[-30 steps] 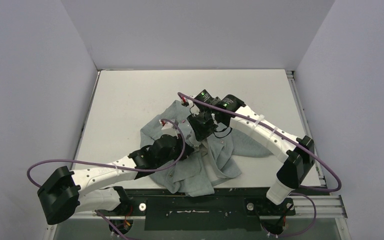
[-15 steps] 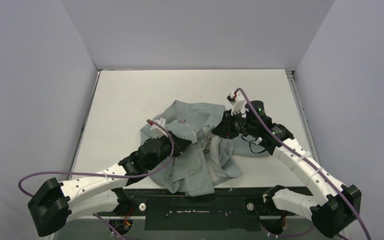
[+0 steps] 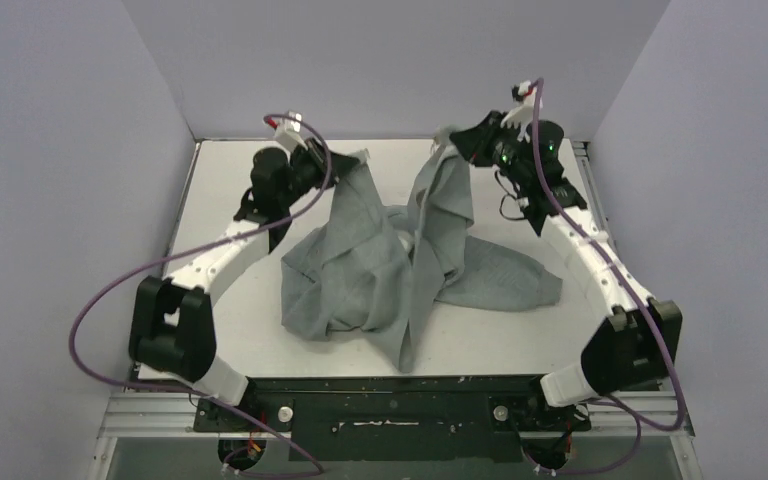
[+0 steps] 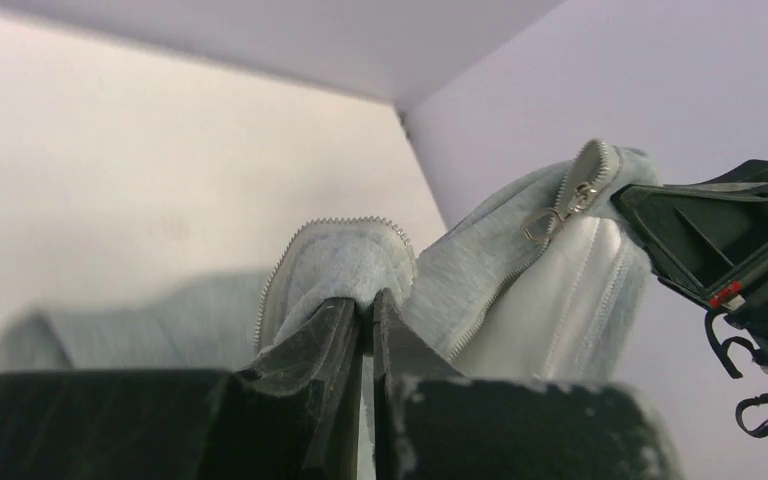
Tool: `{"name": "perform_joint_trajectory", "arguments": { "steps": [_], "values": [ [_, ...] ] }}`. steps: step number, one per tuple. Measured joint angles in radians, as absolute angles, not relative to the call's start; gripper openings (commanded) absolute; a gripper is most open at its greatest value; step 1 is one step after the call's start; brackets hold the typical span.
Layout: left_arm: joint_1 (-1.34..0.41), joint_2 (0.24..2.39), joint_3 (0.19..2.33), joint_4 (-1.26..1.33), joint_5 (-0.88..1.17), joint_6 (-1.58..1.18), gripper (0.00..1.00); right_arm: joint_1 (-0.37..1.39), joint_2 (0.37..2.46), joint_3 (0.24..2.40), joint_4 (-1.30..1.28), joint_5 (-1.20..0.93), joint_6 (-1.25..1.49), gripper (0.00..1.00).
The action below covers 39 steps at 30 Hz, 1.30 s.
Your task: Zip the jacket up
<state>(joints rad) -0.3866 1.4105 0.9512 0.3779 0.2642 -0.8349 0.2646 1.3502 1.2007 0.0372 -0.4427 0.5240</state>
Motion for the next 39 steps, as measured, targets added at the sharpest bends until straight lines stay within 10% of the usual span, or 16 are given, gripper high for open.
{"name": "perform_joint_trajectory", "arguments": {
  "steps": [11, 17, 26, 34, 39],
  "values": [
    [-0.191, 2.093, 2.056, 0.358, 0.521, -0.855, 0.0, 0.18, 1.903, 1.963, 0.258, -0.384, 0.495, 0.04],
    [-0.167, 2.007, 2.125, 0.47, 0.518, -0.87, 0.0, 0.17, 1.844, 2.021, 0.425, -0.416, 0.5, 0.04],
    [-0.234, 1.401, 1.146, 0.77, 0.53, -0.822, 0.0, 0.299, 1.269, 1.132, 0.502, -0.439, 0.443, 0.07],
    [-0.48, 1.319, 0.326, 0.719, 0.475, -0.811, 0.0, 0.551, 1.133, 0.503, 0.268, -0.375, 0.51, 0.08],
    [-0.545, 1.156, 0.185, 0.711, 0.406, -0.829, 0.0, 0.558, 0.984, 0.422, 0.13, -0.307, 0.647, 0.32]
  ]
}}
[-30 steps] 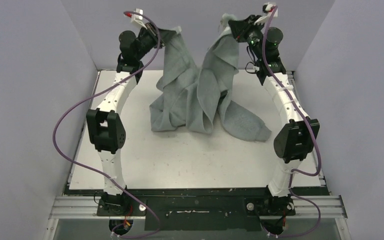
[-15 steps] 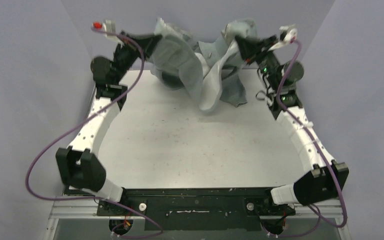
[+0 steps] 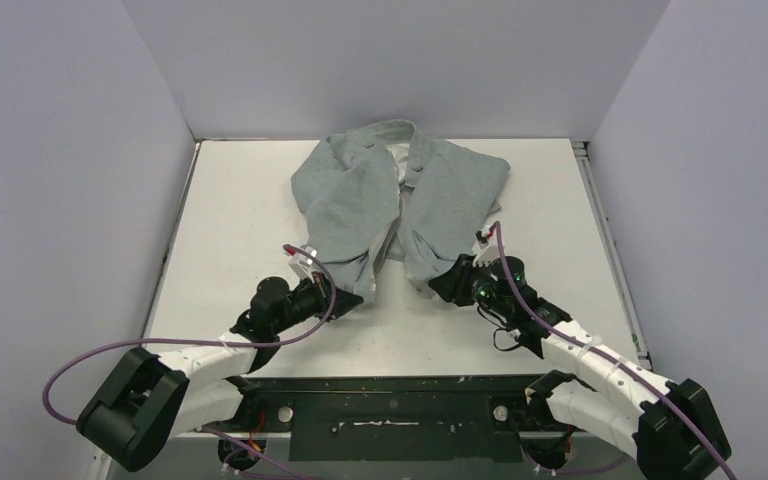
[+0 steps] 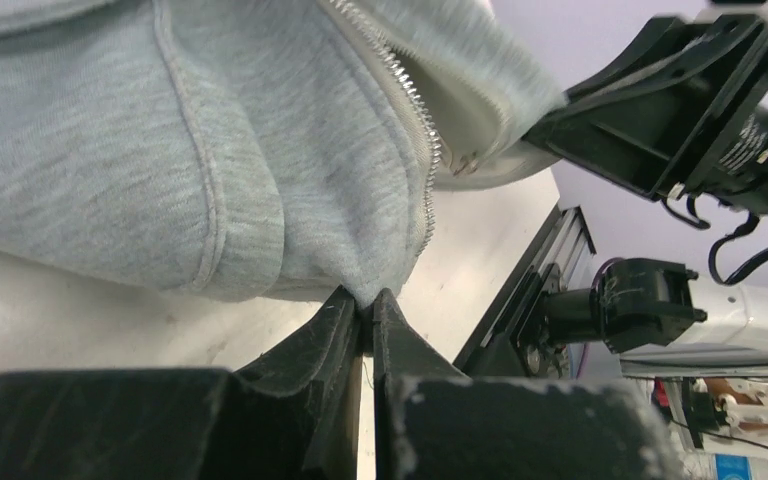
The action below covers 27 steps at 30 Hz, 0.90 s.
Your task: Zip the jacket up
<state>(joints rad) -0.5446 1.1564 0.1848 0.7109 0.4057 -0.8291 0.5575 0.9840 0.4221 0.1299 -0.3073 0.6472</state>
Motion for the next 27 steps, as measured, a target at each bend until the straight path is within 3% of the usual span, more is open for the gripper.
{"name": "perform_joint_trajectory", "arguments": {
  "steps": [4, 7, 18, 27],
  "values": [
    [-0.547, 1.081, 0.18, 0.711, 0.366, -0.823, 0.0, 0.557, 0.877, 0.422, 0.01, -0.217, 0.727, 0.56],
    [-0.548, 1.078, 0.186, 0.697, 0.362, -0.805, 0.0, 0.557, 0.798, 0.422, -0.09, -0.163, 0.757, 0.62],
    [-0.554, 1.141, 0.216, 0.707, 0.376, -0.809, 0.0, 0.567, 0.708, 0.68, -0.369, -0.265, 0.802, 0.6],
    [-0.555, 1.133, 0.216, 0.706, 0.361, -0.82, 0.0, 0.793, 0.683, 0.624, -0.39, -0.249, 0.968, 0.57]
  ]
}}
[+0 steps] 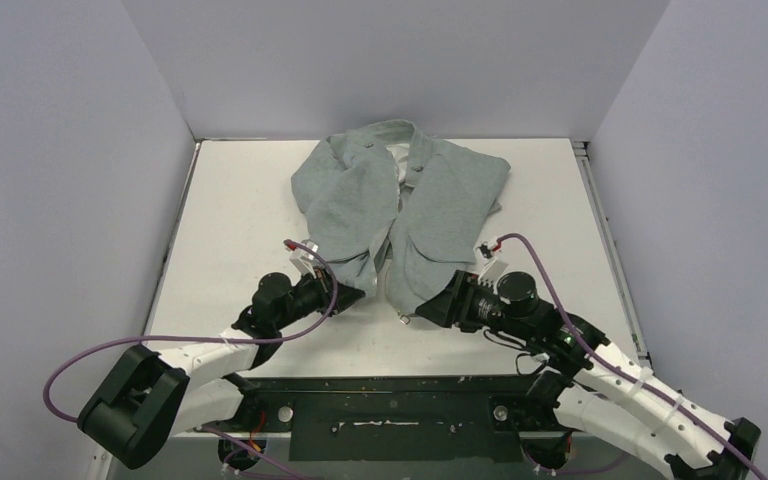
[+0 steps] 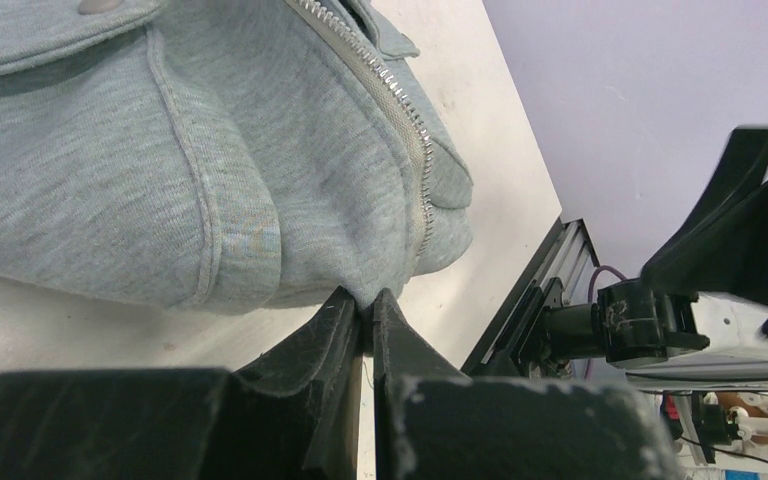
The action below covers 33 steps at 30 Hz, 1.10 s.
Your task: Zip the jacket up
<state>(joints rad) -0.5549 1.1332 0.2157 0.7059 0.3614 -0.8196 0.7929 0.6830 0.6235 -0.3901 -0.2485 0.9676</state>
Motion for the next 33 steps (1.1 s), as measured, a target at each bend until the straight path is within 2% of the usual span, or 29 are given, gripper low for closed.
{"name": "perform_joint_trajectory", "arguments": {
  "steps": [4, 12, 22, 33],
  "values": [
    [-0.555, 1.119, 0.216, 0.703, 0.344, -0.828, 0.0, 0.938, 0.738, 0.537, -0.334, -0.164, 1.036, 0.61],
    [-0.555, 1.113, 0.216, 0.691, 0.328, -0.834, 0.0, 1.246, 0.879, 0.362, -0.151, 0.257, 1.077, 0.61],
    [-0.555, 1.063, 0.216, 0.664, 0.311, -0.841, 0.0, 1.253, 1.152, 0.307, 0.233, 0.545, 1.01, 0.53],
    [-0.554, 1.047, 0.216, 0.652, 0.295, -0.853, 0.0, 1.115, 1.33, 0.307, 0.464, 0.522, 0.952, 0.52]
  ]
}}
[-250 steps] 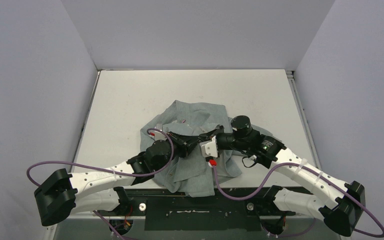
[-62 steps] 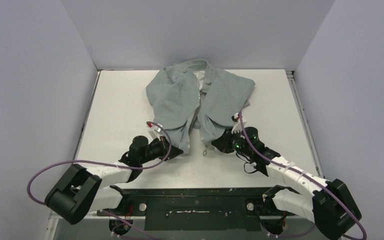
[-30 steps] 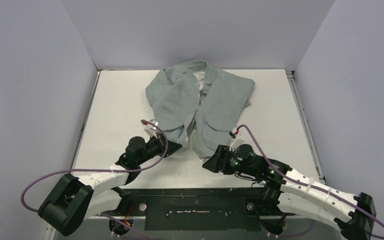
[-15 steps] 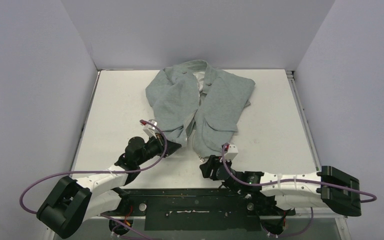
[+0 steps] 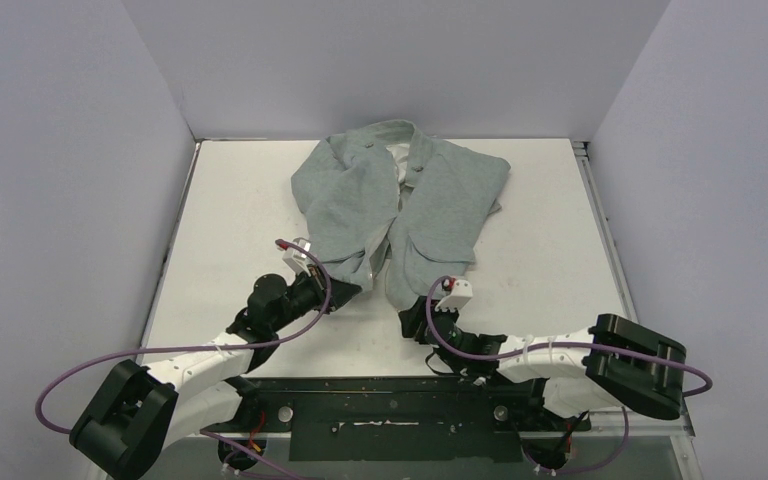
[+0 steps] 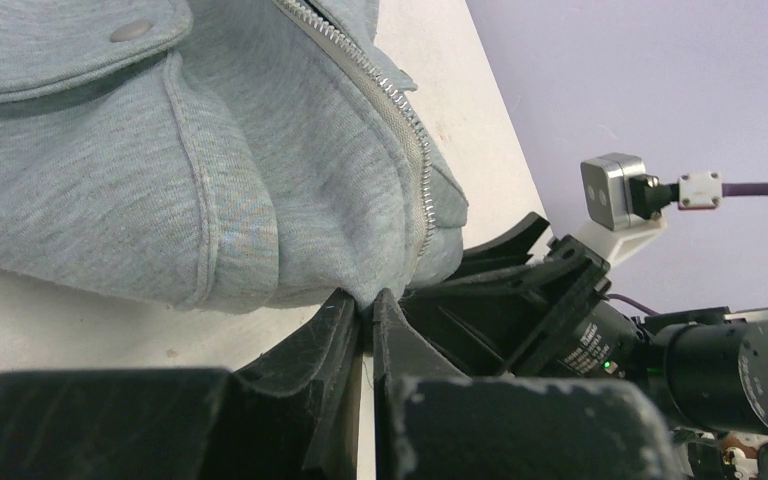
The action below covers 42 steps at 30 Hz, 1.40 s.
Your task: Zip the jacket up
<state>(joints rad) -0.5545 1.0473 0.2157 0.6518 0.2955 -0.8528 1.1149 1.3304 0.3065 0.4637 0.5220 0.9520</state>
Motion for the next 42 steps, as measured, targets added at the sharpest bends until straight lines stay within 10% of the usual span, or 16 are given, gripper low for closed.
{"name": "perform_joint_trajectory", "arguments": {
  "steps": [27, 42],
  "values": [
    [-0.552, 1.076, 0.216, 0.654, 0.296, -0.862, 0.0, 1.047, 1.563, 0.482, 0.477, 0.459, 0.818, 0.24],
    [-0.546, 1.066, 0.207, 0.653, 0.295, -0.879, 0.0, 1.029, 1.6, 0.507, 0.484, 0.448, 0.785, 0.48]
  ]
}}
